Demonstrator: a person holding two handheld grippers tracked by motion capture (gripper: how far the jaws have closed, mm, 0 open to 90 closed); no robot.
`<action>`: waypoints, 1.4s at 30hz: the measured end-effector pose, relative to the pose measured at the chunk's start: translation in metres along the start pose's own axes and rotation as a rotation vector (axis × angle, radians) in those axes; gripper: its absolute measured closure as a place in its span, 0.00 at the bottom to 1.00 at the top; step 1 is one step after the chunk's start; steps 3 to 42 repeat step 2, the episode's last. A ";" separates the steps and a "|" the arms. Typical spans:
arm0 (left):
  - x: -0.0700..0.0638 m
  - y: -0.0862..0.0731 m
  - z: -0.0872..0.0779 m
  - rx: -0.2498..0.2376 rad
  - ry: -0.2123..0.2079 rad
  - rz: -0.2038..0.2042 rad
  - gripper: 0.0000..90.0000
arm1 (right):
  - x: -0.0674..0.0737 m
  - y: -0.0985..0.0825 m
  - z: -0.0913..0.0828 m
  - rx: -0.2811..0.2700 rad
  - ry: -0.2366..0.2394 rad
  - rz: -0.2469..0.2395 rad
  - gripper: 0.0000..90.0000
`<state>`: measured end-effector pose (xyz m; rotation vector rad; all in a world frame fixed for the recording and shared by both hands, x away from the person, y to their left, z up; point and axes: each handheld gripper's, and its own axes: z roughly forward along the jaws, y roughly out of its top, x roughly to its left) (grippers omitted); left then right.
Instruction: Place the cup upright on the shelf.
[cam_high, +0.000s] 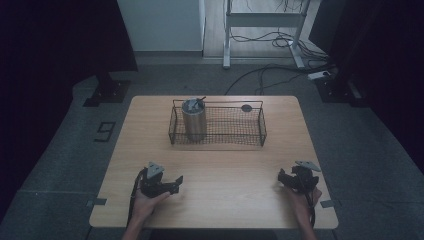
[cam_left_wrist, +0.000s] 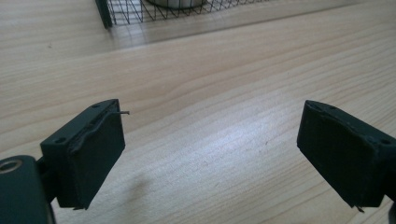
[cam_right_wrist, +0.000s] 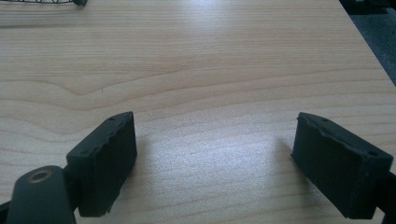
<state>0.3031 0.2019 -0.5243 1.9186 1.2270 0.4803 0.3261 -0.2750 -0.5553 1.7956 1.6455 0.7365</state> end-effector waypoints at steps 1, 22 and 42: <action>0.000 0.000 0.001 0.004 -0.001 0.003 0.09 | 0.000 0.000 0.000 0.000 0.000 0.000 0.15; 0.000 -0.001 0.002 0.006 0.002 0.003 0.09 | 0.000 0.000 0.000 0.000 0.000 0.000 0.15; 0.000 -0.001 0.002 0.006 0.002 0.003 0.09 | 0.000 0.000 0.000 0.000 0.000 0.000 0.15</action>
